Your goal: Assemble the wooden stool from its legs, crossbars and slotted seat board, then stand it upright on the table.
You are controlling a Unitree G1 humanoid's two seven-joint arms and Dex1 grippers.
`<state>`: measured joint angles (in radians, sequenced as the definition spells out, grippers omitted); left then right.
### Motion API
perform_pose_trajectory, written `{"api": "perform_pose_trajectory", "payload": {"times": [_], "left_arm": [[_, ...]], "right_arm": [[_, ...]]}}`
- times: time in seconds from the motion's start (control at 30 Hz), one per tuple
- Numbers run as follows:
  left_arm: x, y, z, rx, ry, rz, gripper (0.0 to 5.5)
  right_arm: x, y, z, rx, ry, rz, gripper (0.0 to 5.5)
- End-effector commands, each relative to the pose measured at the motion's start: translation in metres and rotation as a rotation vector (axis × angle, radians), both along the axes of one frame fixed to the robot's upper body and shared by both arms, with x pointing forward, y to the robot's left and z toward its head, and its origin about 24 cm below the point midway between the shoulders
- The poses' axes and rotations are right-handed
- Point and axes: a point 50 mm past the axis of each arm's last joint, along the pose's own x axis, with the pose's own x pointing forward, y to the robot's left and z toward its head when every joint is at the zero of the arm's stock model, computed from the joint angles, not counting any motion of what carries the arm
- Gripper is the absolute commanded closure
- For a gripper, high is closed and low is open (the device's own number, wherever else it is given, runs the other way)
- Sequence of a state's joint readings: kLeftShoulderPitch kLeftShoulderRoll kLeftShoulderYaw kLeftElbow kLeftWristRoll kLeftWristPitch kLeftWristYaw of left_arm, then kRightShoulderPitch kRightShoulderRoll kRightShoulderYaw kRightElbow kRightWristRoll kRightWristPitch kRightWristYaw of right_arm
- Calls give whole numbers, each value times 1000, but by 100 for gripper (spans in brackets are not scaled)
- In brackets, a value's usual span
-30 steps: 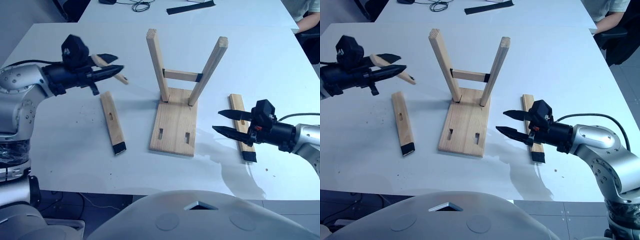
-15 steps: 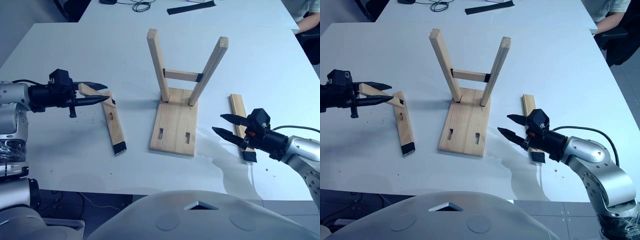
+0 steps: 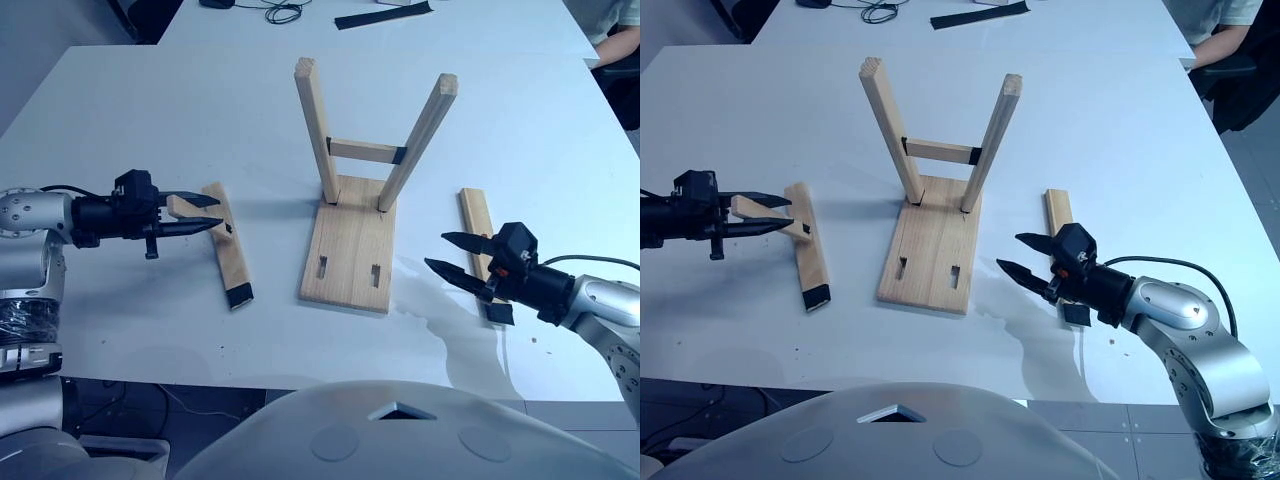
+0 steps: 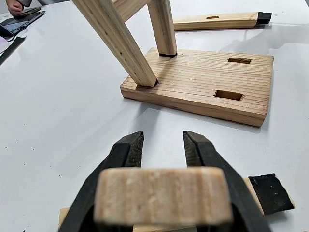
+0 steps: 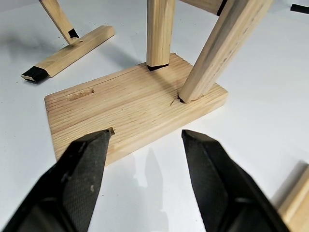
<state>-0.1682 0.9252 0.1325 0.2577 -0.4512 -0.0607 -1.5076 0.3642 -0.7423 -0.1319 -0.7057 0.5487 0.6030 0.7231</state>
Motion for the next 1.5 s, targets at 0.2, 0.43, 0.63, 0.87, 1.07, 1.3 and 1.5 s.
{"api": "perform_pose_trajectory", "payload": {"times": [0.2,0.43,0.63,0.87,1.07,1.3,1.5], "left_arm": [[6,5,0,25,-24,36,420],[4,8,-1,36,-14,40,420],[3,12,-3,62,-10,36,420],[3,16,-9,95,-14,30,420],[1,13,-14,97,-5,10,420],[-6,9,-20,136,81,-50,420],[-8,2,-32,240,192,-102,420]], "right_arm": [[-1,2,-2,-23,-4,17,277],[-2,1,-3,-33,1,18,277],[-3,2,-6,-37,4,21,277],[-5,4,-7,-36,6,24,277],[-5,4,-6,-42,7,31,277],[-4,2,-5,-55,6,36,277],[-1,3,-3,-63,1,47,277]]}}
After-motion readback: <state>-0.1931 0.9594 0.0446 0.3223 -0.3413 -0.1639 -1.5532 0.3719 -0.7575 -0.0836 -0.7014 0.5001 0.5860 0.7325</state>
